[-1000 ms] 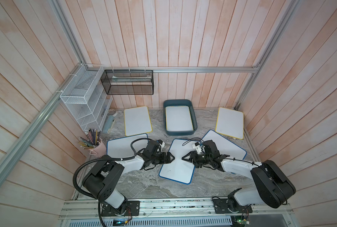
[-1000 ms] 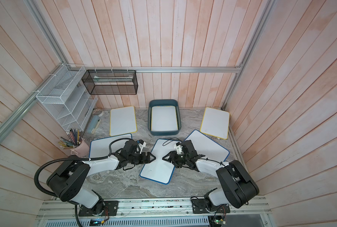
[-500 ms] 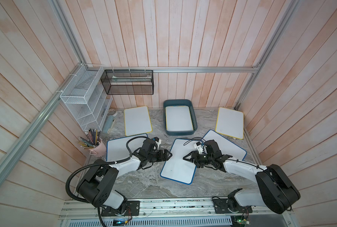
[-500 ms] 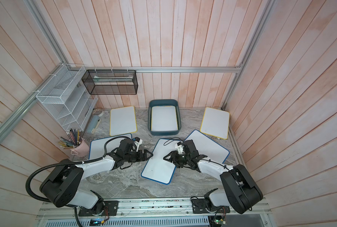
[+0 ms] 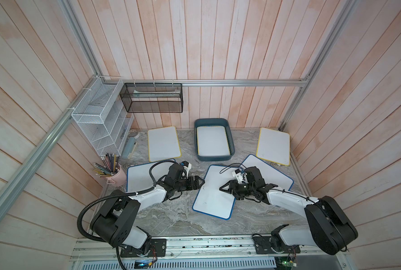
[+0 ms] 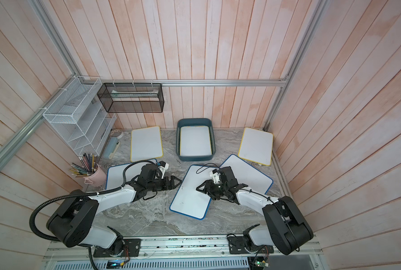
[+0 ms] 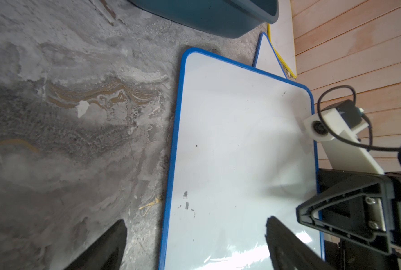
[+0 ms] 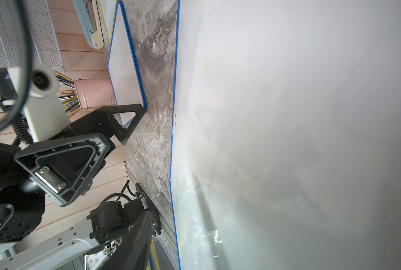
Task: Put the whiteboard into the storage box
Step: Pick up the whiteboard at the center of the board.
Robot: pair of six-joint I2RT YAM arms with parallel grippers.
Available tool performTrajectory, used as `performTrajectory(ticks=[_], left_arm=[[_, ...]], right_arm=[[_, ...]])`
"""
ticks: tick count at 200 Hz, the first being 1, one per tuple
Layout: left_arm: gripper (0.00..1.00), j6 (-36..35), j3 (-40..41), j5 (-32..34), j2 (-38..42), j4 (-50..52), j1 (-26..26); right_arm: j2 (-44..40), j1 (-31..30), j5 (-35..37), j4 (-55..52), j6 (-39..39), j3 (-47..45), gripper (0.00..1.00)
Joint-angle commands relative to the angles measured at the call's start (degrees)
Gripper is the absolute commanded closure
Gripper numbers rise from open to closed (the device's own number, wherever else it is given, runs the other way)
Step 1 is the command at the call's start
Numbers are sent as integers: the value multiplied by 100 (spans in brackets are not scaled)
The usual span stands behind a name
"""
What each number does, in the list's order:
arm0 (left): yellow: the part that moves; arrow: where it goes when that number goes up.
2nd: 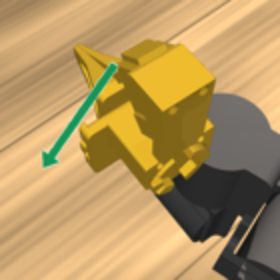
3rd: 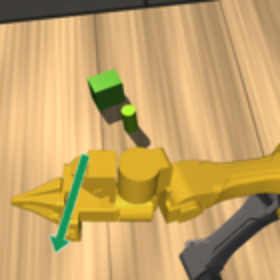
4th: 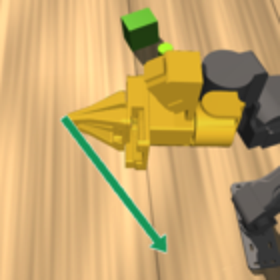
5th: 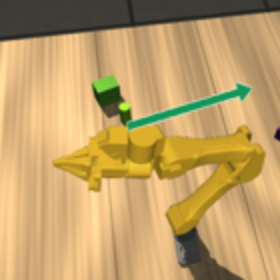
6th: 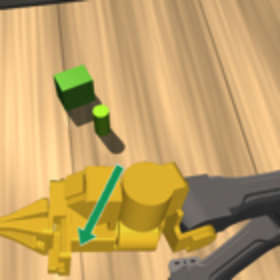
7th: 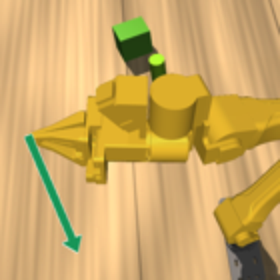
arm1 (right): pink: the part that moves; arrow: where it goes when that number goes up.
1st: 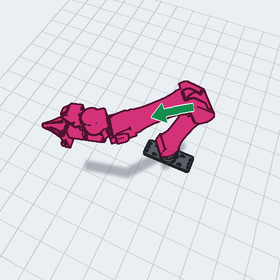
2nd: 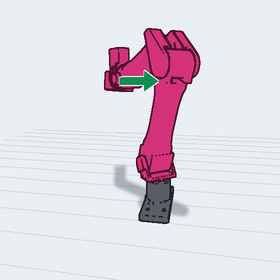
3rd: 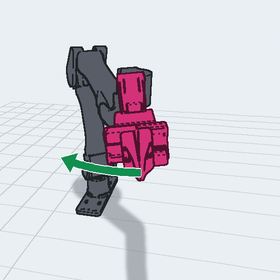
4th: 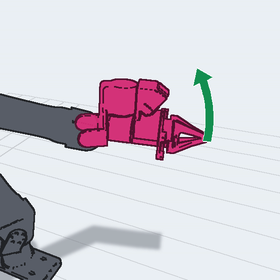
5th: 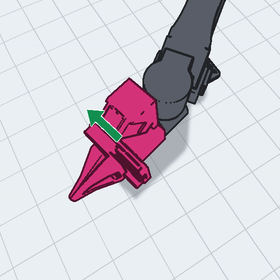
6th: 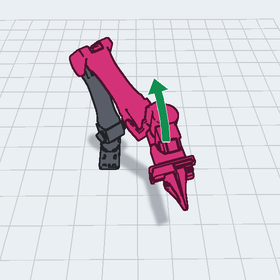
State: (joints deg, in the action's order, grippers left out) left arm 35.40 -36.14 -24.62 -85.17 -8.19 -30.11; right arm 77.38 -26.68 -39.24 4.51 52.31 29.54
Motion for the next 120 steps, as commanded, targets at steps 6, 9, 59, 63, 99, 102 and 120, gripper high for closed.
performTrajectory(ticks=[6,9,59,63,99,102,120], left_arm=[[6,-54,111,-15,110,-148,48],[6,-51,111,-23,109,-163,47],[6,-15,116,-122,61,-267,49],[6,-15,130,-122,57,-278,49],[6,19,207,-179,53,-377,49],[6,27,222,-183,46,-387,49],[6,55,267,-192,48,-461,49]], right_arm=[[-331,70,129,-259,-243,176,59],[-370,85,128,-272,-247,174,57],[-955,233,118,225,200,-84,48],[-982,241,133,281,244,-109,46],[-856,255,14,522,289,-196,29],[-838,250,12,526,281,-194,28],[-716,270,54,568,271,-205,28]])
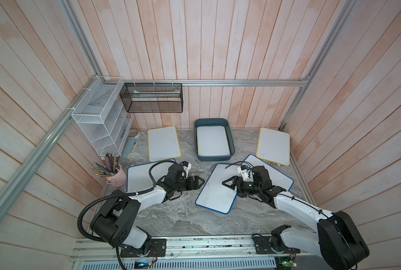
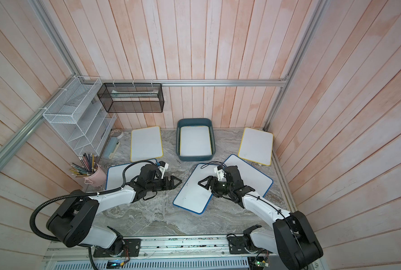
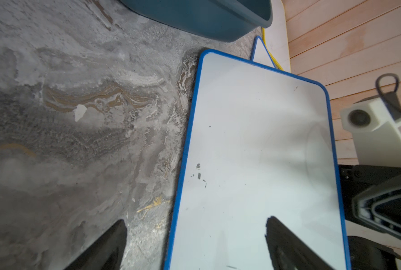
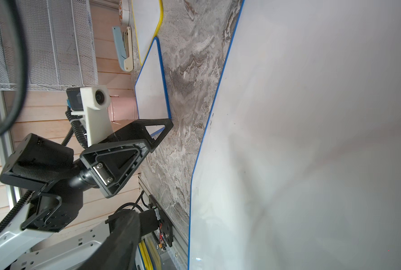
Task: Put the whiteboard into the storage box
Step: Pick up the whiteboard at the center of the board.
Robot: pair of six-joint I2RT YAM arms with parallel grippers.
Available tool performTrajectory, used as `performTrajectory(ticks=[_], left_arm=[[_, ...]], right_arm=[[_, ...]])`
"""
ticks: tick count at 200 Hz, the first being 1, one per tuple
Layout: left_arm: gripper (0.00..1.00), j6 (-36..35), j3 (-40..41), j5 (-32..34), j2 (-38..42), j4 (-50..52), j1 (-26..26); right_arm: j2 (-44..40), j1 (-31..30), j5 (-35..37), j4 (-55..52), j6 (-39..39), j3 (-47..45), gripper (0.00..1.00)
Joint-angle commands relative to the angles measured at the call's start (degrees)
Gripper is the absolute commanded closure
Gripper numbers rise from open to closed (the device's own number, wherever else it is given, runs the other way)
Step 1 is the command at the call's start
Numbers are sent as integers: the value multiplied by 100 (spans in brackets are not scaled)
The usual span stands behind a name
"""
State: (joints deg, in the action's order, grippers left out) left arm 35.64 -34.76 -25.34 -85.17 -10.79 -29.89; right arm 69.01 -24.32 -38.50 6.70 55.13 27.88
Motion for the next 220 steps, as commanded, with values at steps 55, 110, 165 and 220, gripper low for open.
performTrajectory(ticks=[55,110,165,220], left_arm=[[6,40,132,-111,69,-209,27],[6,40,31,-217,-98,-303,25],[6,-13,-51,-234,-169,-298,35],[6,31,-9,-199,-149,-371,84]], right_arm=[[43,174,361,-421,-200,92,47],[-371,489,477,-890,-293,146,57],[-112,497,308,-459,-205,80,80],[-85,589,203,-579,-379,193,100]])
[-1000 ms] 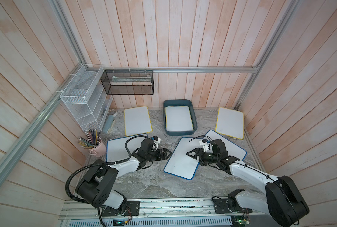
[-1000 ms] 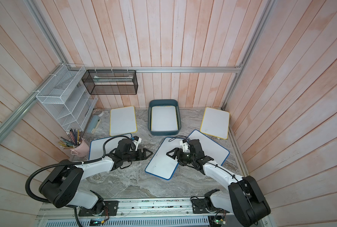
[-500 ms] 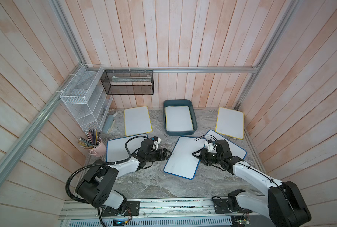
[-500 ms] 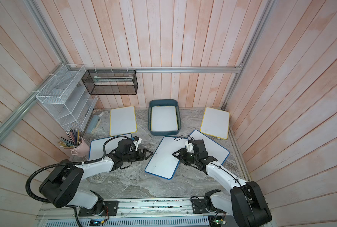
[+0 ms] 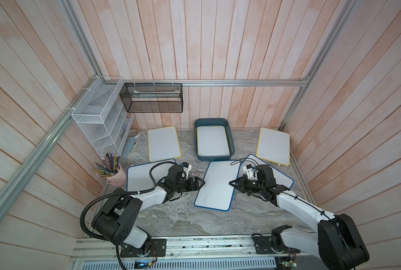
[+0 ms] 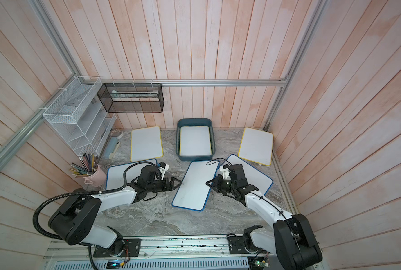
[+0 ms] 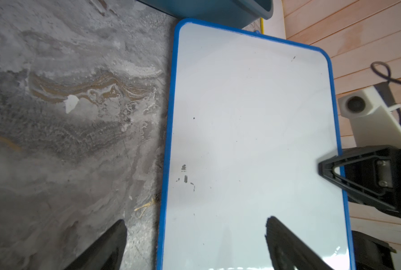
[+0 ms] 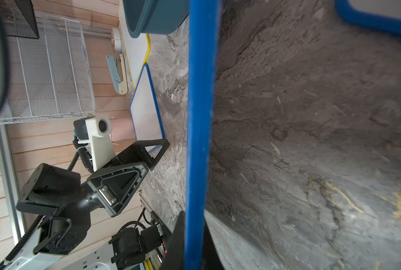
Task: Put the whiteboard into the storage box
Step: Pick up the whiteboard at the center of the board.
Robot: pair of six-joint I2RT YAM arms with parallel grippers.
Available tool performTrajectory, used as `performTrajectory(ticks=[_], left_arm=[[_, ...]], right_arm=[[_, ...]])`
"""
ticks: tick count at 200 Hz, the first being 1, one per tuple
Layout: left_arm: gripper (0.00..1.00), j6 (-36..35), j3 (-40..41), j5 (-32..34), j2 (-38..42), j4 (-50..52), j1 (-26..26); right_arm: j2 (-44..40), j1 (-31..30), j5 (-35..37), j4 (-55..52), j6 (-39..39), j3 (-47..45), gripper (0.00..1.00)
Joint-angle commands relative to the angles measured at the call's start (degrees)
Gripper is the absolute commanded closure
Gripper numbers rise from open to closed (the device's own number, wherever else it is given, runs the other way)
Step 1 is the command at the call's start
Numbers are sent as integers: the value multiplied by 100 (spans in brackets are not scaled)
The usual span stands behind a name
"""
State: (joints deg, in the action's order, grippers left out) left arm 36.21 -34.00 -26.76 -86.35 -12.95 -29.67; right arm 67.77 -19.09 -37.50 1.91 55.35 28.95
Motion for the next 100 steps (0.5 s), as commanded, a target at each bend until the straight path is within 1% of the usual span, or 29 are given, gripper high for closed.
performTrajectory(ticks=[1,35,59,100], left_arm=[[6,-26,-83,-57,-27,-151,64],[6,192,295,251,483,-462,294],[6,211,436,295,764,-463,524],[6,331,561,-124,736,-809,859]], right_arm=[[37,74,93,-102,-411,90,100],[-92,205,-88,-420,-802,315,100],[-179,238,-326,-613,-1056,479,100],[-329,292,-632,-1026,-1490,861,100]])
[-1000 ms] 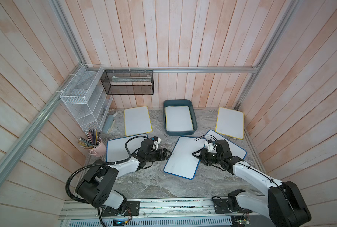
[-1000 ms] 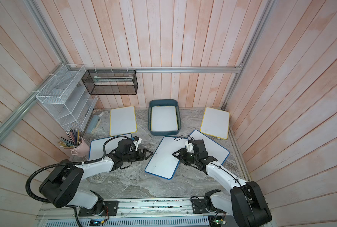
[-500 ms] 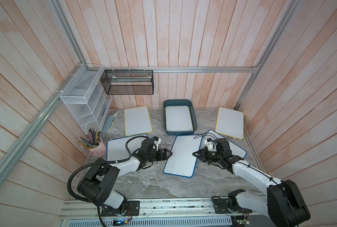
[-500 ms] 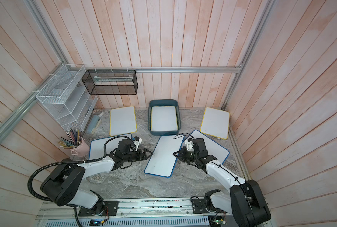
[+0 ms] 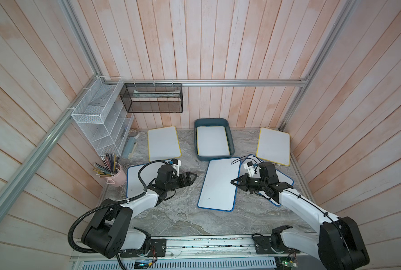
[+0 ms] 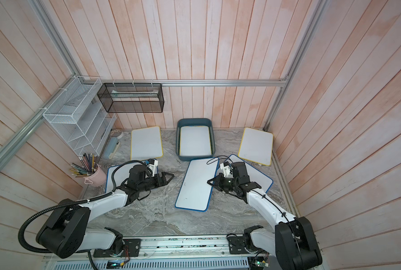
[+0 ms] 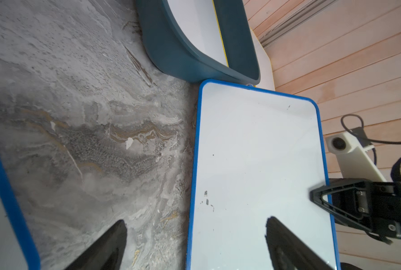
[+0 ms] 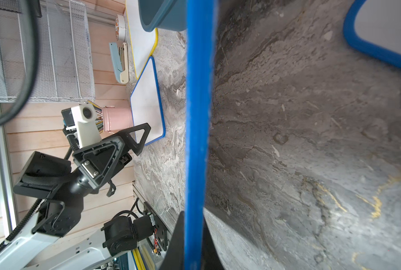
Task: Put the whiteboard into the storage box
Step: Pick up the whiteboard at the center of the board.
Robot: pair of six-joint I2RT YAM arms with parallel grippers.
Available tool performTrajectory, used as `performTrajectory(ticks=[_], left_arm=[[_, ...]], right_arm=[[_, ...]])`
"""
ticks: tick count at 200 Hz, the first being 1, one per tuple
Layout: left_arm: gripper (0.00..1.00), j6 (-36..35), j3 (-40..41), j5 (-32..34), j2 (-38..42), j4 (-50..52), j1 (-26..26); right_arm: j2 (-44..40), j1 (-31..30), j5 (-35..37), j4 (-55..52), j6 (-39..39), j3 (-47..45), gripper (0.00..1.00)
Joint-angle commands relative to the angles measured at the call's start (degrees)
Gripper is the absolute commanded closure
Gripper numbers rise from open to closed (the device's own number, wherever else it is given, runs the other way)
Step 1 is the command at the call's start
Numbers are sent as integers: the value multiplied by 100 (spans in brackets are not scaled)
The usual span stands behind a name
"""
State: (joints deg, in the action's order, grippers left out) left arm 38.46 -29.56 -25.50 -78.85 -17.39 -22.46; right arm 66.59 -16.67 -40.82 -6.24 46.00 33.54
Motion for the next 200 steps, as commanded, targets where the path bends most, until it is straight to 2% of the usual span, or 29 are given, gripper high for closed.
performTrajectory(ticks=[1,19,44,98,121,162,200], left_arm=[[6,117,122,-257,-15,-377,141],[6,225,169,-267,1,-612,197],[6,276,159,-293,21,-809,224],[6,-32,107,-624,-72,-1156,246],[6,-8,69,-997,-208,-1446,361],[7,-204,-305,-1751,-280,-1118,400],[9,-211,-350,-1947,-293,-1257,400]], right_arm=[[-218,49,-306,-219,-564,414,100],[-273,45,-684,-121,-757,552,100],[-363,57,-1117,320,-621,566,100],[-221,54,-1563,956,-680,773,100],[-36,49,-1683,1094,-852,977,100],[386,71,-2058,1935,-736,1032,100],[812,87,-2438,2283,-712,1248,100]])
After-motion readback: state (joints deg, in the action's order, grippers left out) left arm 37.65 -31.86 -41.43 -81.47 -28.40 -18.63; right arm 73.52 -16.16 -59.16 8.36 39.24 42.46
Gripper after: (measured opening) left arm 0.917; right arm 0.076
